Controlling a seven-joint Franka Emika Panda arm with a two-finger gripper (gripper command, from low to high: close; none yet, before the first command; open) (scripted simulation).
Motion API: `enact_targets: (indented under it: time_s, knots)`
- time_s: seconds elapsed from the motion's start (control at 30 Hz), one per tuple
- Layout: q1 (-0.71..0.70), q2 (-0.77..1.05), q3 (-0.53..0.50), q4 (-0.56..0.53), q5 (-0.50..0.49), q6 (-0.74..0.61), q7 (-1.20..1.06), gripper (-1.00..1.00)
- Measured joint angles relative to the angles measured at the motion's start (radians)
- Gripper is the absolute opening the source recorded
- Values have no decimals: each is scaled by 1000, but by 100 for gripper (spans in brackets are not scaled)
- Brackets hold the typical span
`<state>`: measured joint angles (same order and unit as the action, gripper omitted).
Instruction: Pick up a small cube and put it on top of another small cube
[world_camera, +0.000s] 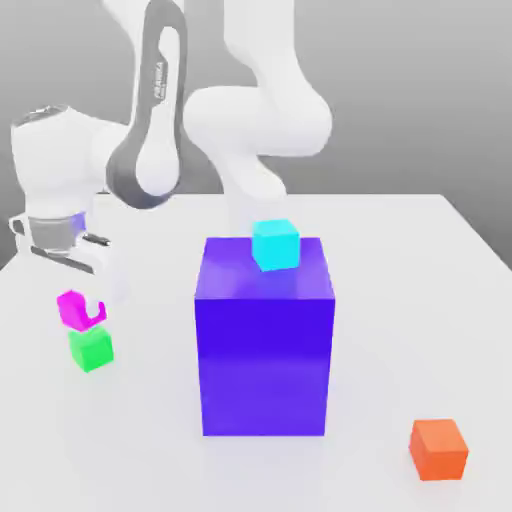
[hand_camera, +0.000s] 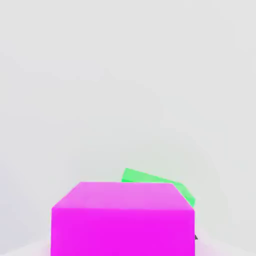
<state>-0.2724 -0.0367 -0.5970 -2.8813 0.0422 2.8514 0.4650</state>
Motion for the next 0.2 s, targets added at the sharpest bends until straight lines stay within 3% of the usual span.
enact_targets:
  time_s: [0.13,0.17,0.2]
  knots:
    - [-6,83,33,-7,120,74,-83,-100]
    - [-12,97,42,-8,140,86,-97,100]
    - [-12,97,42,-8,140,86,-97,100]
